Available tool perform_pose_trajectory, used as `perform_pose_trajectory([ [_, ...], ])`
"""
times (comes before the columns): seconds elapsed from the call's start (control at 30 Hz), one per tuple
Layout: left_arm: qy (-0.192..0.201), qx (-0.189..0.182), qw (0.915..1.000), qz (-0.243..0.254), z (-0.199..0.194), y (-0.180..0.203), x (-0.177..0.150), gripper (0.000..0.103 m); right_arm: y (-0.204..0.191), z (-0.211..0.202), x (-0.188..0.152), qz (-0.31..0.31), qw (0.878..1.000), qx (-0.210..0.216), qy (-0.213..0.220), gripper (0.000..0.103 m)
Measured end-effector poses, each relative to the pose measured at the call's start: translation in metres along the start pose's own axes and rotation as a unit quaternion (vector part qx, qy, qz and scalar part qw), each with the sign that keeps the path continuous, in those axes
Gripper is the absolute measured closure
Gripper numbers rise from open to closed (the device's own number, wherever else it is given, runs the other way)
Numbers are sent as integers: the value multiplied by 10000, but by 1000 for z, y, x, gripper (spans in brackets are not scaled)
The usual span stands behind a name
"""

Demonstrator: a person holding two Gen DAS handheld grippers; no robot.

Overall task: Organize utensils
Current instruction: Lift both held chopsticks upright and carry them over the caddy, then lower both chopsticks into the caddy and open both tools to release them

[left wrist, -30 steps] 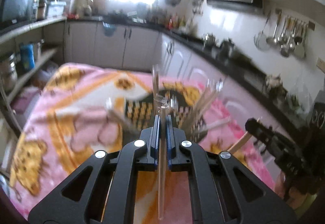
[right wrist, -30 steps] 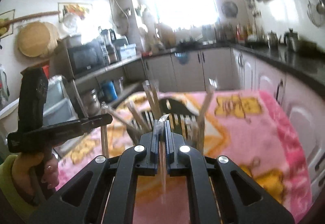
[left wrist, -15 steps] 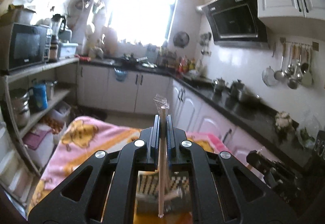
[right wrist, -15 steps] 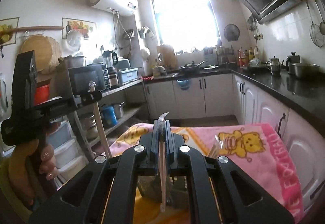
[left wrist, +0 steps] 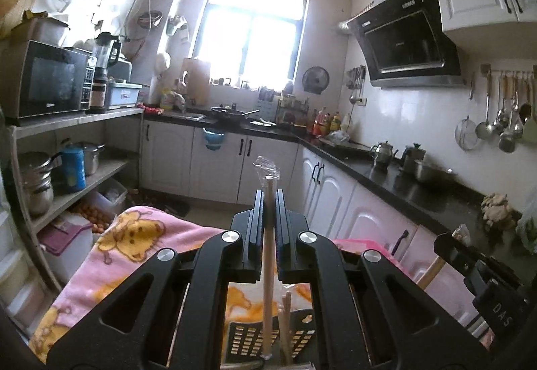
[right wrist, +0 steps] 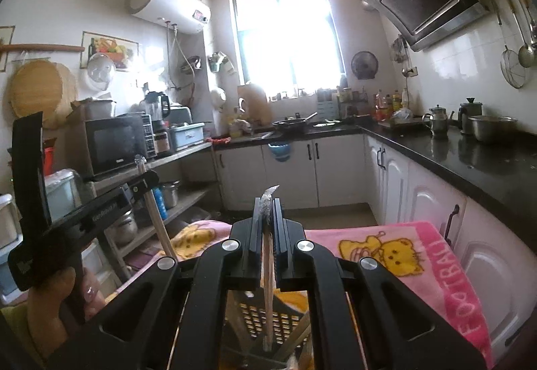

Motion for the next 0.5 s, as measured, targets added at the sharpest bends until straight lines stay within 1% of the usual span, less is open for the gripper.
perform_pose_trajectory([
  [0.33, -363, -2, 9993, 54, 32, -1, -38, 102, 18, 31, -33, 217, 9997, -104, -98, 98],
  [0.4, -500, -18, 9987, 18, 37, -5, -45, 102, 22, 37, -41, 251, 9995, -126, -123, 98],
  [0.5, -805, -83, 9967, -30, 48, -8, -58, 102, 25, 45, -51, 330, 9989, -172, -295, 98],
])
Point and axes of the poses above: each gripper's, at about its wrist camera, not at the fingertips, and z roughly the way its jaws point, y to its right, x to its top, the point moved 5 cm from there along z, roughly the way its jaws point, and after that the axes turned 1 degree about -y, right-handed, at the moved point
